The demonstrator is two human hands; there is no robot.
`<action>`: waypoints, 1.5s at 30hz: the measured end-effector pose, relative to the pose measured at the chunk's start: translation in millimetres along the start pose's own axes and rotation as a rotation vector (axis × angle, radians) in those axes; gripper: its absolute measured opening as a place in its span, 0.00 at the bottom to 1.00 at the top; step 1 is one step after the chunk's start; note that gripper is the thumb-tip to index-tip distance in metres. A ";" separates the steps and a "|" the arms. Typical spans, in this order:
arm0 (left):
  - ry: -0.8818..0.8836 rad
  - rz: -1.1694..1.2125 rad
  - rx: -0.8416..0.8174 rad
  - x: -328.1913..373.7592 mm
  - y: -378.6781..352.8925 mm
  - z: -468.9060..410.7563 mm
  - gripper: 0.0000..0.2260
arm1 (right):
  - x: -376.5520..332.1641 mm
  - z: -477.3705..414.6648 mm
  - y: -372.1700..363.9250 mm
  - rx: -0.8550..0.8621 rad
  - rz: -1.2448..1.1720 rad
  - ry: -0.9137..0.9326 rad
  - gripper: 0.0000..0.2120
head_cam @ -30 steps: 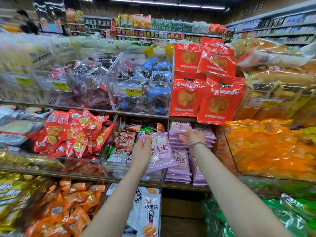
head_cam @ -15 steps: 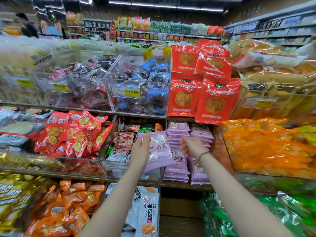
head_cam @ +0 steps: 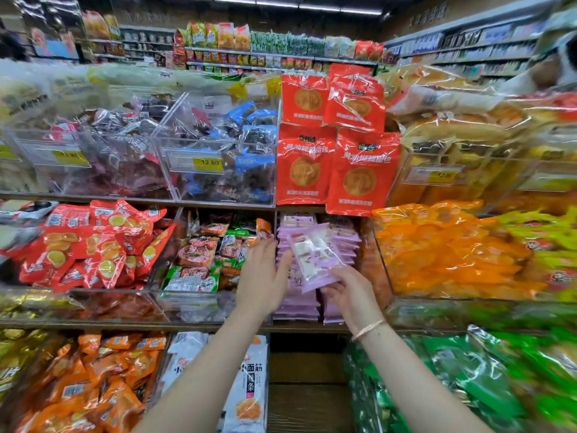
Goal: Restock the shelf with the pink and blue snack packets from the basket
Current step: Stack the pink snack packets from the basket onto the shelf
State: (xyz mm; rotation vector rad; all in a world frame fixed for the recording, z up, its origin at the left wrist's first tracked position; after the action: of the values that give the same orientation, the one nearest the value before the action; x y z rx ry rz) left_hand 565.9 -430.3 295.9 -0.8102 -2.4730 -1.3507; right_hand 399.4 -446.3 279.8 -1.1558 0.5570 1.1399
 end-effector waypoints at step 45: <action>0.011 -0.500 -0.148 -0.5 -22.7 10.3 0.23 | -27.8 -101.1 19.4 0.407 1.383 0.477 0.10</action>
State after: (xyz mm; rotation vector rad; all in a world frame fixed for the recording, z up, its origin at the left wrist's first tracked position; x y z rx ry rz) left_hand 554.5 -431.7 273.7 -0.2033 -2.7004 -1.6990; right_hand 390.7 -550.4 258.4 -0.5694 2.0459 1.7302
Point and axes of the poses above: each hand's wrist, its own z-axis away from the middle knuckle, its own y-axis out of the back of the hand, x = y × z, the point moved 3 cm from there along -z, towards the middle knuckle, and after that the axes turned 14 degrees about -y, right-handed, at the moved point
